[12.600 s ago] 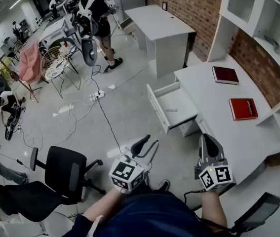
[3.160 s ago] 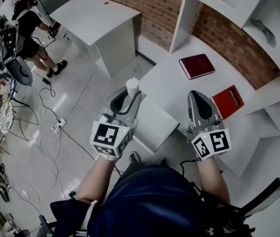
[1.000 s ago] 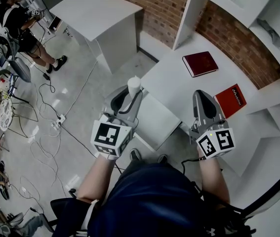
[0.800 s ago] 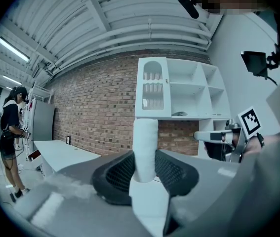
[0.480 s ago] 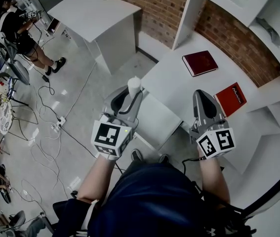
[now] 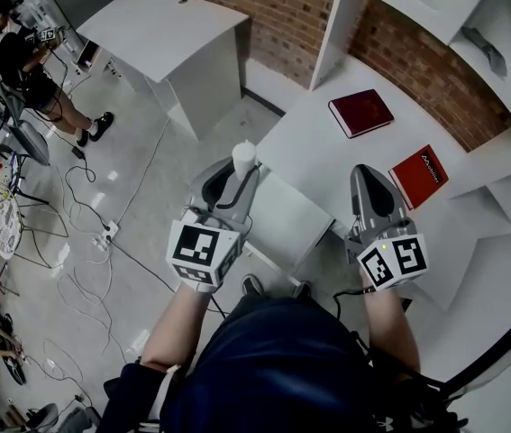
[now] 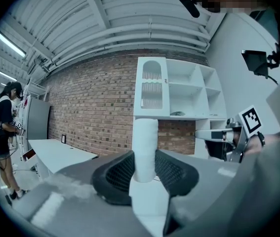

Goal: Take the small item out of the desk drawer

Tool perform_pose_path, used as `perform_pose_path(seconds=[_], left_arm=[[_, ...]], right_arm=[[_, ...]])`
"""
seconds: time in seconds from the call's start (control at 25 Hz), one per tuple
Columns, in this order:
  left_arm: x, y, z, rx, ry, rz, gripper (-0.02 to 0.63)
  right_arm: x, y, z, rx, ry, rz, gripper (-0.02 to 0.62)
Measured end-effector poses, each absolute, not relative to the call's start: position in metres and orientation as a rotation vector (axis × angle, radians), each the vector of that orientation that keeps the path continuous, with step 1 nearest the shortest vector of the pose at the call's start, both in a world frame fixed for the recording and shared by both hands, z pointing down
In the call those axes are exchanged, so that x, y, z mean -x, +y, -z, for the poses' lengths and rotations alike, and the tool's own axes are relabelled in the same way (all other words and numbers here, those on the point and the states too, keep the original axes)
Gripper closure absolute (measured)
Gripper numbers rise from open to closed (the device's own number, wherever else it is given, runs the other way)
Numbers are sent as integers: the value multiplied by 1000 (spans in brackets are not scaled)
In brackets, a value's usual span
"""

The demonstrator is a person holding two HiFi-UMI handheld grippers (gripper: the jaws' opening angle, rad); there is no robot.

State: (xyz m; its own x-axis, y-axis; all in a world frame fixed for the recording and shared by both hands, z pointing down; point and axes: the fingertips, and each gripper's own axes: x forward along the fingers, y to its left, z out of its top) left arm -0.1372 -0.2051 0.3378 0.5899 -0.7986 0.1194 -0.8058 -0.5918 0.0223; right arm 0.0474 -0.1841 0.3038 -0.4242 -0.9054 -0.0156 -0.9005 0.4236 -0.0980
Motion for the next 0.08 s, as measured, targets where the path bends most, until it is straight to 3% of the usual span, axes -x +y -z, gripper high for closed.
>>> perform_pose_path(seconds=[0.08], left_arm=[[140,-207,-338,-2737,-1376,-152,469]], right_arm=[[-44,-185,-304,1652,2593,114,594]])
